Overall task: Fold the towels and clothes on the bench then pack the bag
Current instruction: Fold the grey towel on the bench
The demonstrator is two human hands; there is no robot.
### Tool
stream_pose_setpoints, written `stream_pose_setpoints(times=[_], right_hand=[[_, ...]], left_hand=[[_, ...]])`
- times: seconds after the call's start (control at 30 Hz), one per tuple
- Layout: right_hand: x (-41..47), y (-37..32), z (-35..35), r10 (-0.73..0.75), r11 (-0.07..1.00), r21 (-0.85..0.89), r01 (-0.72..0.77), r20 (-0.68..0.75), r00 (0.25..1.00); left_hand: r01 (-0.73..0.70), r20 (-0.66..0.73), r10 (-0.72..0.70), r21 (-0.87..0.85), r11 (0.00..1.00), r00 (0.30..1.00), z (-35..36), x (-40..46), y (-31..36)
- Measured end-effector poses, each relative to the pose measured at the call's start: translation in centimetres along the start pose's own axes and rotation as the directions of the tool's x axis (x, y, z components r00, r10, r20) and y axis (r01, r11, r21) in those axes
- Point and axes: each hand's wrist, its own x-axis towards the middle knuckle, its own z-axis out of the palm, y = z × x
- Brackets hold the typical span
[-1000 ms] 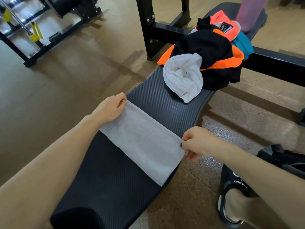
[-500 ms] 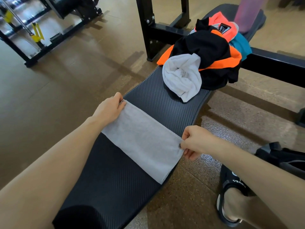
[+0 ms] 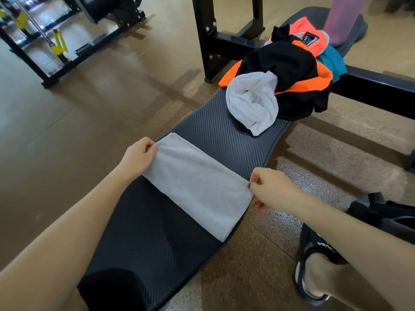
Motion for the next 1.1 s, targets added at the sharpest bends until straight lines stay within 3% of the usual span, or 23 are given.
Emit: stream_pose_setpoints(times=[0.2, 0.47, 0.57, 0.77, 1.1], right_hand=[[0.7, -0.2, -0.2, 0.100, 0.987, 0.123, -0.106, 0.055, 0.993], [0.7, -0.1, -0.2, 0.093, 0.991, 0.094, -0.095, 0.025, 0.995], [0.7, 0.0, -0.1, 0.075, 0.995, 0.062, -0.075, -0.011, 0.997], [0.6, 0.0, 0.1, 0.052, 0.999, 0.012, -0.051, -0.048, 0.997], [0.9, -0.2, 0.2, 0.049, 0.999, -0.023, -0.049, -0.024, 0.999]], left_hand=[[0.044, -0.010, -0.044, -0.037, 0.998, 0.999, 0.4, -0.3, 0.0], [-0.020, -0.026, 0.021, 0.018, 1.000, 0.999, 0.6, -0.1, 1.2], [-0.127, -0.019, 0.129, 0.073, 0.989, 0.991, 0.3, 0.8, 2.3], [-0.347, 0.145, 0.319, 0.258, 0.902, 0.937, 0.6, 3.1, 3.8], [-0.414, 0.000, 0.439, 0.334, 0.847, 0.898, 1.0, 2.8, 3.4]])
